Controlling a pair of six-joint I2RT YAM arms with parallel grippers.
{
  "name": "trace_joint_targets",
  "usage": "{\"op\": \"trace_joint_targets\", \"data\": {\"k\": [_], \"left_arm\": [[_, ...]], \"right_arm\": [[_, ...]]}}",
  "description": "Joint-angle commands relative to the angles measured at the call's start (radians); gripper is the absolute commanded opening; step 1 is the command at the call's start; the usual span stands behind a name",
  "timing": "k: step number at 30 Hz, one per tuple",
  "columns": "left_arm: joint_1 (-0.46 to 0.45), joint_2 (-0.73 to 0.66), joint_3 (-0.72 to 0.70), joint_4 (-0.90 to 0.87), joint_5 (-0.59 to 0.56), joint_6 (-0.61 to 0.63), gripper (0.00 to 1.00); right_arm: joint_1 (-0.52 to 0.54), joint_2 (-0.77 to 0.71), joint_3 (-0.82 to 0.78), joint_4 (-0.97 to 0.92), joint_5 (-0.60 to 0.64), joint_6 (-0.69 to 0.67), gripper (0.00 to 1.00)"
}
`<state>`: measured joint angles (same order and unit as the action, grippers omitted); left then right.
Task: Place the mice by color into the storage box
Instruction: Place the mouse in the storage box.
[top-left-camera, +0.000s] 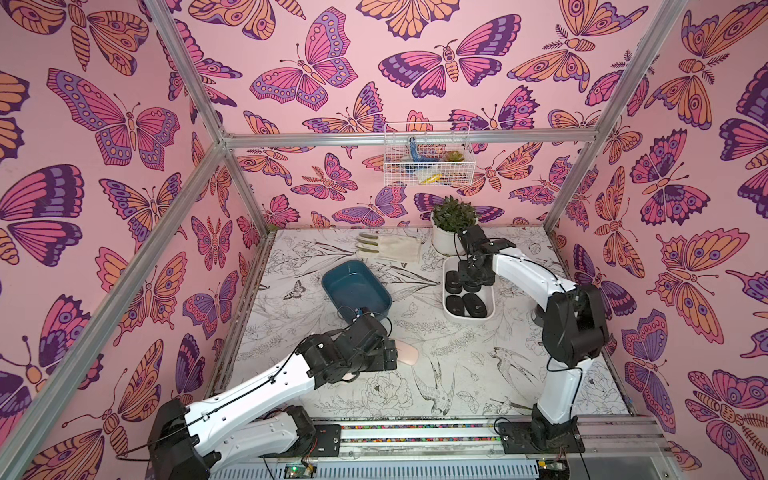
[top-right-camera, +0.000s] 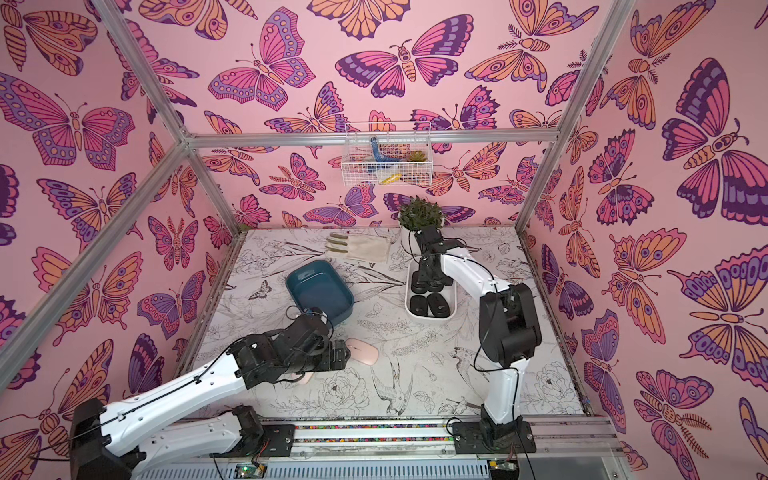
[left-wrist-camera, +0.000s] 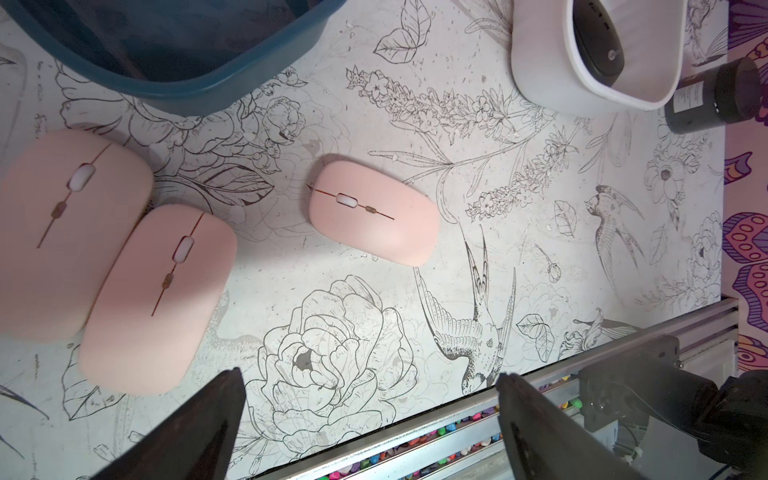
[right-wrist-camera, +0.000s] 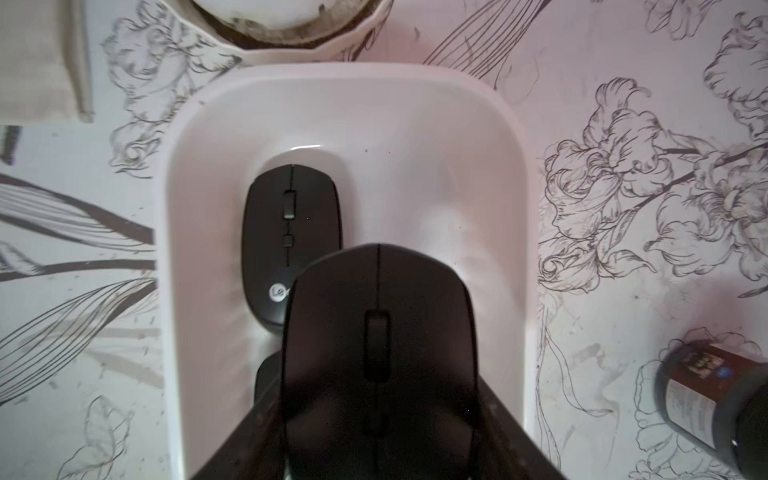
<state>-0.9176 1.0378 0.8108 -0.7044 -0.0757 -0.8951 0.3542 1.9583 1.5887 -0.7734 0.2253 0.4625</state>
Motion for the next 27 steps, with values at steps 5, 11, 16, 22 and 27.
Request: {"op": "trace_joint_targets", "data": {"k": [5,11,16,22,27], "left_arm": [[-0.001,0.012,0.03,-0.007,-0.006,0.025,0.99],[0.001,0.001,0.031,-0.006,-0.006,0.018,0.99],[0.019,0.001,0.038,0.015,0.01,0.01,0.99],[0.113,0.033,0.115,0.009,0.03,0.03,0.99],[0.254,0.108,0.176,0.02,0.035,0.051,0.99]], "right_arm": [[-0.032,0.099,0.084,-0.009,0.043,-0.015,0.37],[-0.06,0.14,0.1,0.005,0.059,-0.022,0.39],[-0.073,0.163,0.1,0.015,0.045,-0.014,0.5],[-0.072,0.165,0.084,0.048,0.002,0.008,0.66],[-0.073,0.135,0.046,0.088,-0.041,0.027,0.74]]}}
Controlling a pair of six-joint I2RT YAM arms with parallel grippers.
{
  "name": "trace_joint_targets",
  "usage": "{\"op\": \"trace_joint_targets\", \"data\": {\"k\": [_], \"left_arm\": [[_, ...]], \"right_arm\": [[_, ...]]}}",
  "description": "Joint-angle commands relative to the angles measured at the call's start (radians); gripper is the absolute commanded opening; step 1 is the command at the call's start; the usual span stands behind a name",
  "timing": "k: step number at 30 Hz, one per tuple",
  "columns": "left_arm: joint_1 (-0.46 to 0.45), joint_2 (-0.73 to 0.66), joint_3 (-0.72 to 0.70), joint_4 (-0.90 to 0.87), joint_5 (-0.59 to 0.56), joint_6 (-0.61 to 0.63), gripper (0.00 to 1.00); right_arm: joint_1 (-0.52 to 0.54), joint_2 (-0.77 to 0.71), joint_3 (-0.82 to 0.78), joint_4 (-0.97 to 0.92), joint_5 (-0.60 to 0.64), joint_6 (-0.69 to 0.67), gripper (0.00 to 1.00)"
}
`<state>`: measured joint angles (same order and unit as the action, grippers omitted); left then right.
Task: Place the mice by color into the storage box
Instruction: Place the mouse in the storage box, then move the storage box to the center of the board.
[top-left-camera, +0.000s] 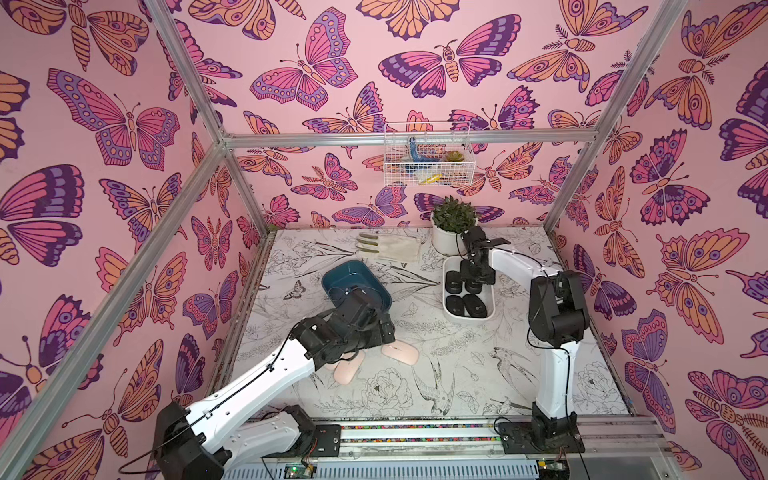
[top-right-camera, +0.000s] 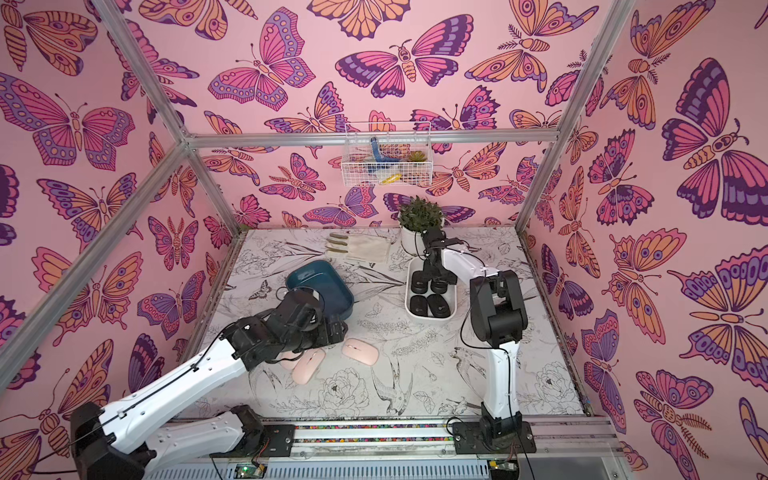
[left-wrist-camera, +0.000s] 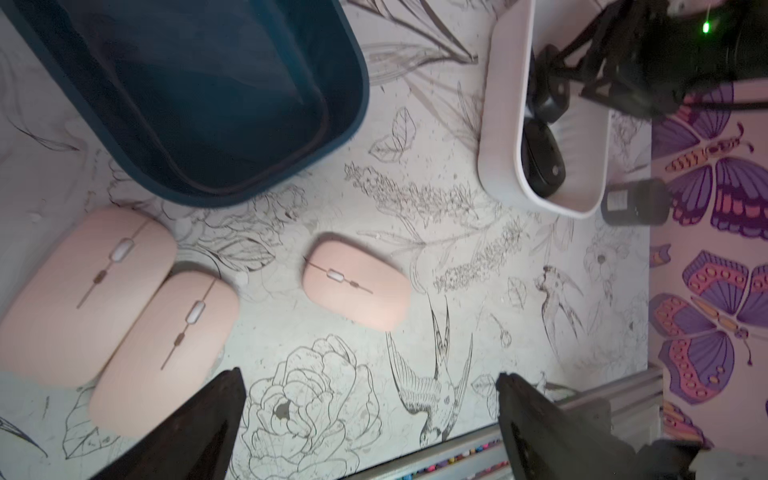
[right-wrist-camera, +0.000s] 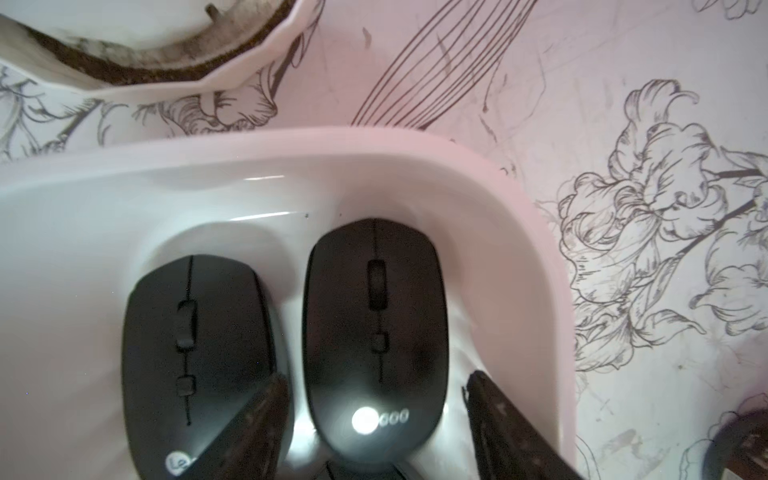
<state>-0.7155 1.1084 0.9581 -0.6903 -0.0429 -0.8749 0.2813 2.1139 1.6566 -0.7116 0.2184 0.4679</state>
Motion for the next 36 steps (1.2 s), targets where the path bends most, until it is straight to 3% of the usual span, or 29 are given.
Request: {"op": "trace_joint_targets", "data": {"k": [1,5,7,12,14,17,25,36], "left_arm": [[0.066,0.056,0.043,0.006,-0.011,0.039,0.99],[0.143,0.15,0.093,0.033,-0.021,0.073,0.99],[0.179,0.234,0.111,0.051,-0.018,0.088,0.93],[0.232,0.412,0.144,0.111,-0.004,0.121,0.39],[0.236,0.498,0.169,0.128,-0.009,0.143,0.25],[0.238,0.632,0.226,0.143,0.021,0.178,0.13],[0.136,0.82,0.345,0.183,0.041,0.226,0.1],[-0.015,0.834,0.392,0.193,0.067,0.258,0.14]], "right_arm": [[0.0,-0.027,-0.029,0.029,-0.036,0.024,0.74],[0.001,-0.08,-0.064,0.053,-0.071,0.03,0.75],[0.005,-0.125,-0.097,0.073,-0.101,0.043,0.74],[0.043,-0.29,-0.223,0.139,-0.158,0.048,0.73],[0.047,-0.355,-0.273,0.151,-0.183,0.048,0.73],[0.048,-0.457,-0.354,0.169,-0.219,0.049,0.73],[0.047,-0.674,-0.462,0.115,-0.229,0.0,0.75],[0.046,-0.767,-0.546,0.089,-0.232,-0.01,0.75]]}}
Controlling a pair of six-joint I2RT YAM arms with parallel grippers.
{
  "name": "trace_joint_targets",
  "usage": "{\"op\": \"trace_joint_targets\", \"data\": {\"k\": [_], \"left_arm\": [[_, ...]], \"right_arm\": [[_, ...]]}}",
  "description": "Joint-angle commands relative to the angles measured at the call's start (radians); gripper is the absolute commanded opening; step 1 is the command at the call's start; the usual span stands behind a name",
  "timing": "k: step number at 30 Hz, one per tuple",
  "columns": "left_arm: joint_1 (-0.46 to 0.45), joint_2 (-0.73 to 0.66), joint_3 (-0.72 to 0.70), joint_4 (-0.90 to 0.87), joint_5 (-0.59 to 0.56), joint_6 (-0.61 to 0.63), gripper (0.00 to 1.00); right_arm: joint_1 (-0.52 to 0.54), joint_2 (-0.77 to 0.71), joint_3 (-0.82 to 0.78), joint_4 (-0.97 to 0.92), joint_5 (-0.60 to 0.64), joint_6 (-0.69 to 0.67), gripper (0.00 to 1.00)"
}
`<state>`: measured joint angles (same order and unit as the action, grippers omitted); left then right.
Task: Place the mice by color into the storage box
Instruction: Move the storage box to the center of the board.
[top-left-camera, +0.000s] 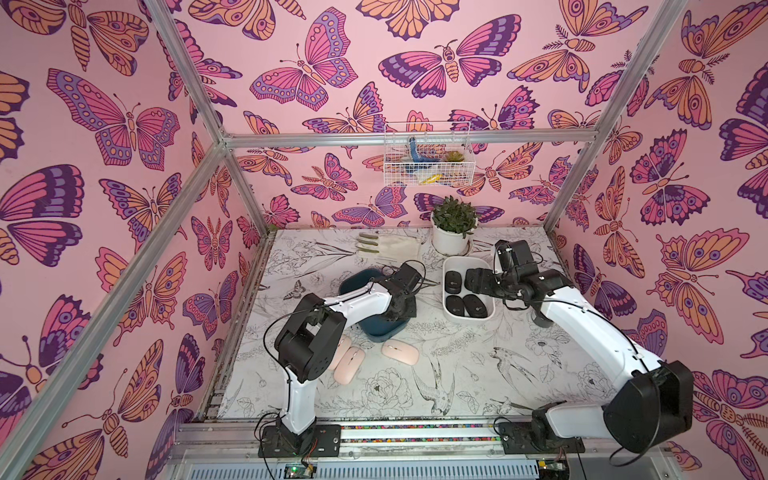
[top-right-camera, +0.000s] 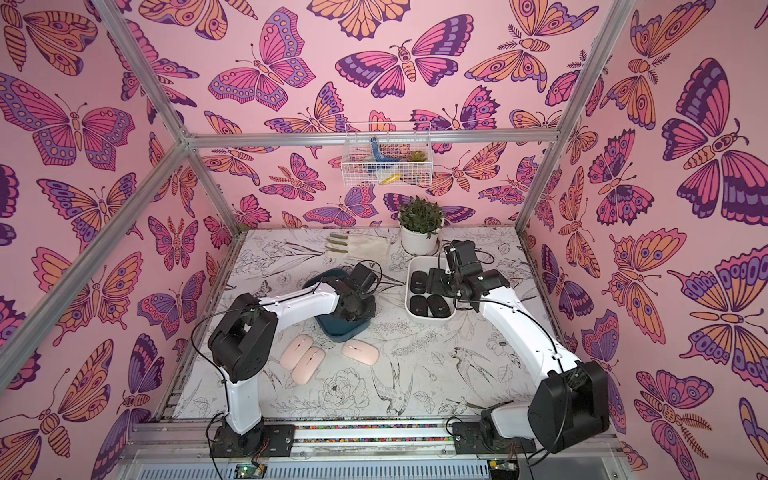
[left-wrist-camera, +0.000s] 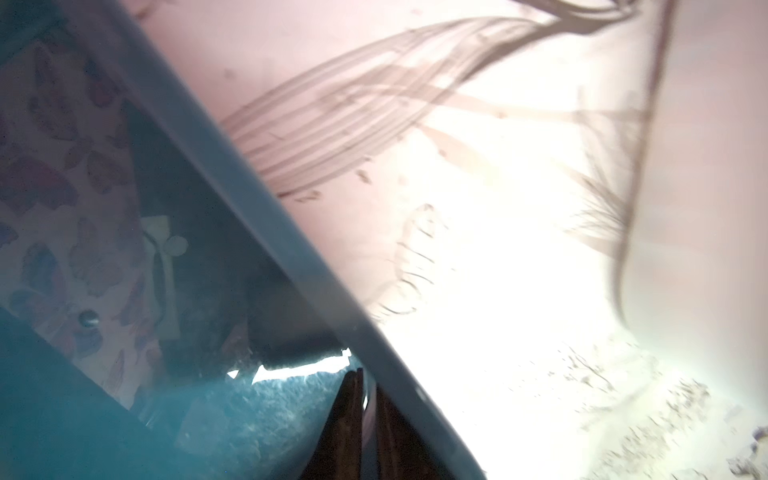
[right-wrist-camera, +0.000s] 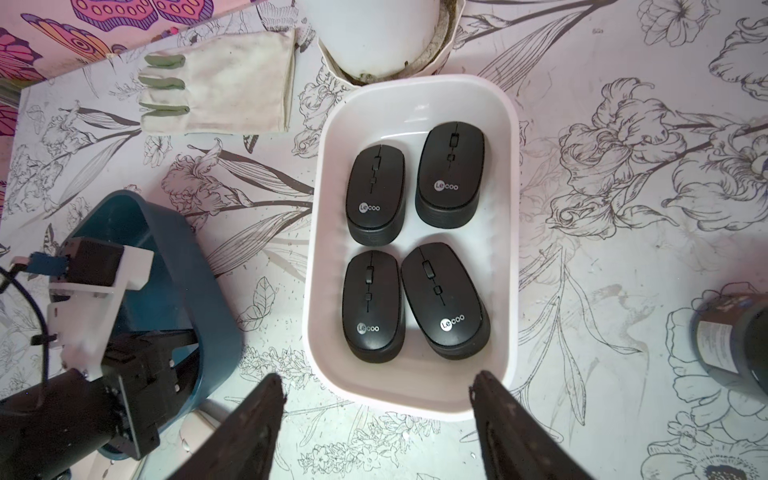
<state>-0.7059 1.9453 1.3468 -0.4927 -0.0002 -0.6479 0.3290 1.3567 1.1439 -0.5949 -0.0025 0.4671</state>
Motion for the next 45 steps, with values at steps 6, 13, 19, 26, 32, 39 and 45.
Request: {"op": "trace_joint_targets", "data": {"k": [6,13,19,26,32,39,45], "left_arm": [[-0.031,-0.218,-0.163,-0.005,-0.025,-0.015,0.19],[0.125,-0.633,-0.453,-0.103,-0.117,-0.182,0.22],[0.305,-0.688,-0.55,-0.13,-0.088,-0.138,0.17],[0.345,-0.433,-0.441,-0.029,-0.075,-0.085,0.16],[0.341,-0.249,-0.3,0.008,-0.059,-0.039,0.16],[0.307,-0.146,-0.189,0.035,-0.07,0.024,0.19],[0.272,-0.109,-0.132,0.05,-0.043,0.051,0.23]], "right_arm": [[-0.001,-0.03,-0.076,-0.014,-0.016,-0.005,0.75],[-0.002,-0.074,-0.09,-0.02,-0.029,-0.006,0.75],[-0.001,-0.106,-0.113,-0.016,-0.049,0.002,0.75],[-0.001,-0.157,-0.15,-0.012,-0.097,0.011,0.77],[-0.001,-0.256,-0.244,0.002,-0.148,0.01,0.81],[-0.001,-0.345,-0.317,-0.03,-0.166,0.018,0.81],[-0.001,-0.371,-0.351,-0.037,-0.181,0.022,0.81]]}}
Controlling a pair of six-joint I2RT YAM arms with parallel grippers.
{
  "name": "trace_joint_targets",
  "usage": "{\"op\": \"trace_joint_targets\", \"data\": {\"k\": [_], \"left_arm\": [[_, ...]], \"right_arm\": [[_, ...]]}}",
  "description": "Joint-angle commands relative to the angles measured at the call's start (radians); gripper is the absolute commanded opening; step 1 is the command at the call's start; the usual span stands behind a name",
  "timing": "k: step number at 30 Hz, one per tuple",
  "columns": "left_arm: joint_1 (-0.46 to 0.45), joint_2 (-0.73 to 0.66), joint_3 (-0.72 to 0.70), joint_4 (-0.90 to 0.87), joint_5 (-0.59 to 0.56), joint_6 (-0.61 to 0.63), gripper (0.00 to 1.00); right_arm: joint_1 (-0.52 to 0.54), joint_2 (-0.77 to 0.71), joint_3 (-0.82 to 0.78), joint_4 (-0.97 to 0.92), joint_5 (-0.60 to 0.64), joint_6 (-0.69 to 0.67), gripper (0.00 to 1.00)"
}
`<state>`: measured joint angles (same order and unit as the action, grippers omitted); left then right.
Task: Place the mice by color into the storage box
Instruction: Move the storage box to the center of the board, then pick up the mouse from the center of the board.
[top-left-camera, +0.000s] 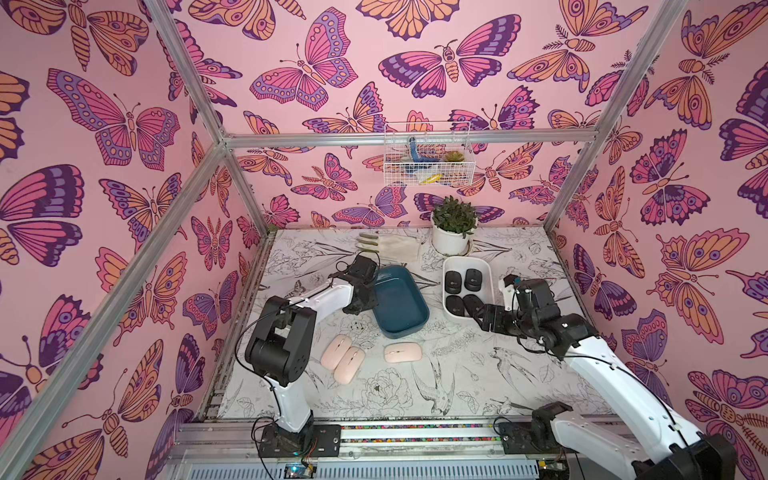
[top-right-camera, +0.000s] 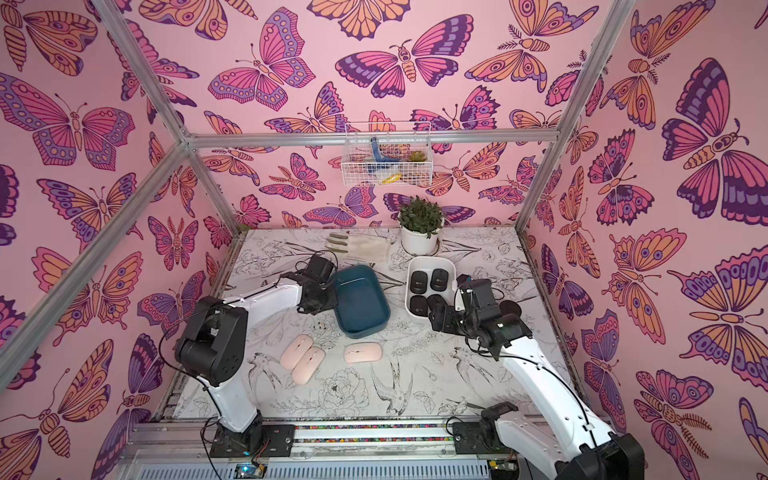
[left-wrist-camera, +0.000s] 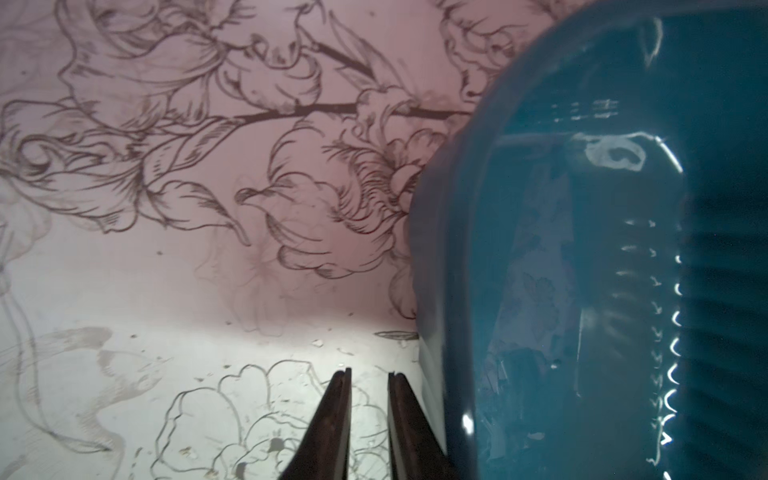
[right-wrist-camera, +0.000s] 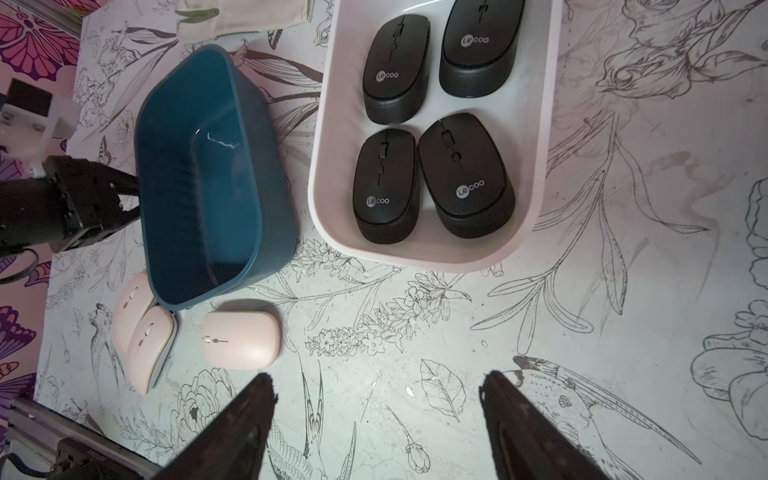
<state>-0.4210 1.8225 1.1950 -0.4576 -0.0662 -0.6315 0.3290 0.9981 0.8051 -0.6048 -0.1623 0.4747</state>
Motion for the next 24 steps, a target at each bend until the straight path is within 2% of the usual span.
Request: {"op": "trace_joint_targets", "data": {"k": [1,4,5,9,12,16,21,24], "left_arm": [[-0.015,0.011,0.02,0.016,0.028,0.035,0.24],[-0.015,-0.041,-0.013,0.015,0.023,0.027,0.28],[-0.013,-0.072,-0.034,0.014,0.017,0.021,0.32],[-0.014,-0.22,-0.125,-0.009,0.016,-0.01,0.58],[-0.043,-0.335,-0.196,-0.046,0.025,-0.047,0.71],[-0.193,-0.463,-0.289,-0.079,0.014,-0.124,0.81],[-0.397,-0.531,-0.377,-0.114,-0.013,-0.198,0.83],[-0.504,-0.526,-0.405,-0.122,-0.01,-0.266,0.83]], "right_arm": [[-0.001,-0.015,-0.016,-0.028,-0.023,0.015,0.81],[-0.002,-0.028,-0.026,-0.031,-0.025,0.018,0.81],[-0.002,-0.035,-0.03,-0.03,-0.029,0.021,0.81],[-0.002,-0.057,-0.039,-0.035,-0.036,0.024,0.81],[-0.002,-0.071,-0.044,-0.041,-0.043,0.022,0.81],[-0.001,-0.09,-0.052,-0.045,-0.046,0.021,0.81],[0.0,-0.102,-0.048,-0.052,-0.066,0.02,0.81],[0.0,-0.108,-0.045,-0.055,-0.066,0.014,0.81]]}}
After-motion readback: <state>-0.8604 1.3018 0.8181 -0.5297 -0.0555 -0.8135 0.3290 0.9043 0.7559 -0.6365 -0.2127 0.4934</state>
